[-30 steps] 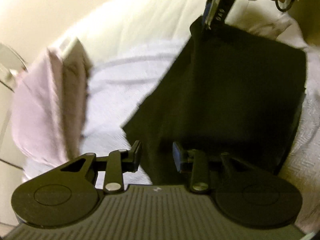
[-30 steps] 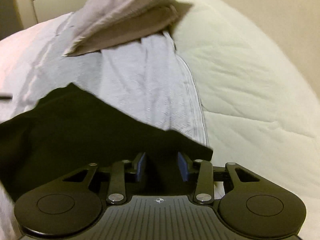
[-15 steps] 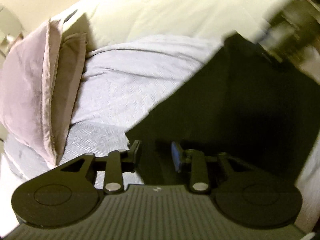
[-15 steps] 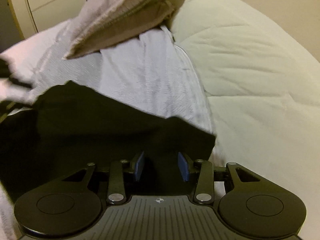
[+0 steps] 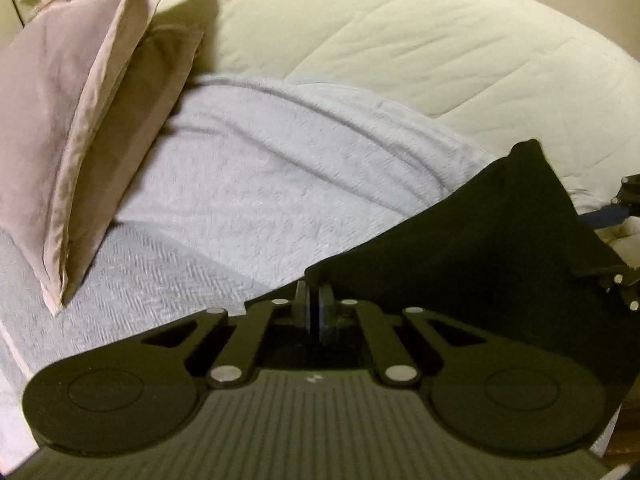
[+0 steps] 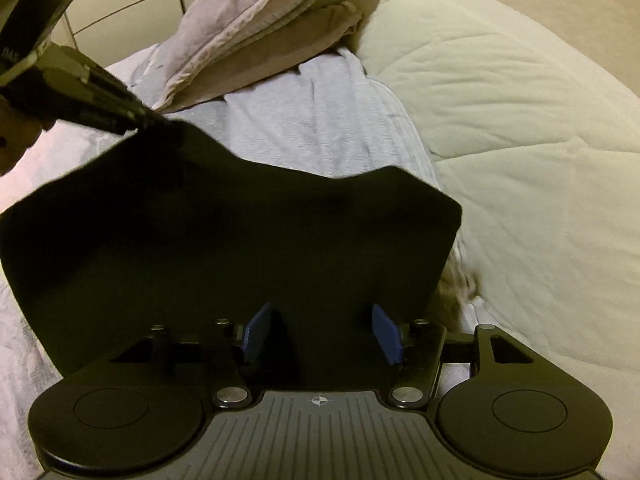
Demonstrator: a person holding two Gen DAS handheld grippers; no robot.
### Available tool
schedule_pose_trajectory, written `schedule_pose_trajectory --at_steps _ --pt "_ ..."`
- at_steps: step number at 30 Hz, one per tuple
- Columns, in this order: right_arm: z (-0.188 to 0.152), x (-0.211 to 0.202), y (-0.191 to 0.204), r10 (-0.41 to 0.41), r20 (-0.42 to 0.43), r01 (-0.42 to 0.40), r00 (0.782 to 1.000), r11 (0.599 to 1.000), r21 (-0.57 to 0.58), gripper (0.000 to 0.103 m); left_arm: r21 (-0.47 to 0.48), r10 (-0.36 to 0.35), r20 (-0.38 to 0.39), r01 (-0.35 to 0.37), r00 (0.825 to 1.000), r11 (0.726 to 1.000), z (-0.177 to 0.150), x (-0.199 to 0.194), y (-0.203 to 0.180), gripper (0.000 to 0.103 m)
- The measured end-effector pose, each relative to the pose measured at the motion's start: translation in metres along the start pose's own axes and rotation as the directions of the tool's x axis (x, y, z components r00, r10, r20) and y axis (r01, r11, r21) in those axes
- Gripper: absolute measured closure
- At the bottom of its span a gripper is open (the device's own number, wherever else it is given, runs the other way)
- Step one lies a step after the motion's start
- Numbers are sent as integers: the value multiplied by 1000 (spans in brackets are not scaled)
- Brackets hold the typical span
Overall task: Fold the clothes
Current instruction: 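Lay the black jacket flat over the jeans stack with both grippers, then smooth the jacket edge onto the stack with both grippers, then open them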
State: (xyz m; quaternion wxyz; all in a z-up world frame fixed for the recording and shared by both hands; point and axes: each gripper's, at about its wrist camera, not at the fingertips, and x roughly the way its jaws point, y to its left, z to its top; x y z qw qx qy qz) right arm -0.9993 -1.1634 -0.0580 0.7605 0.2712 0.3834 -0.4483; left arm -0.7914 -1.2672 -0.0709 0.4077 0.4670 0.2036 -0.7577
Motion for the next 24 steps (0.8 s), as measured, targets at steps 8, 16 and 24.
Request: schedule_pose_trajectory --at_steps 8,16,24 --pt "9 18 -2 9 -56 -10 998 1000 -22 29 -30 13 -49 -15 999 999 -4 23 -2 92" --pt "39 49 -21 18 -71 -16 997 999 38 47 -25 35 50 -33 998 999 -5 -35 -5 93" --pt "65 75 -39 39 -95 -34 995 998 62 47 92 0 -34 3 999 996 -33 0 -41 92"
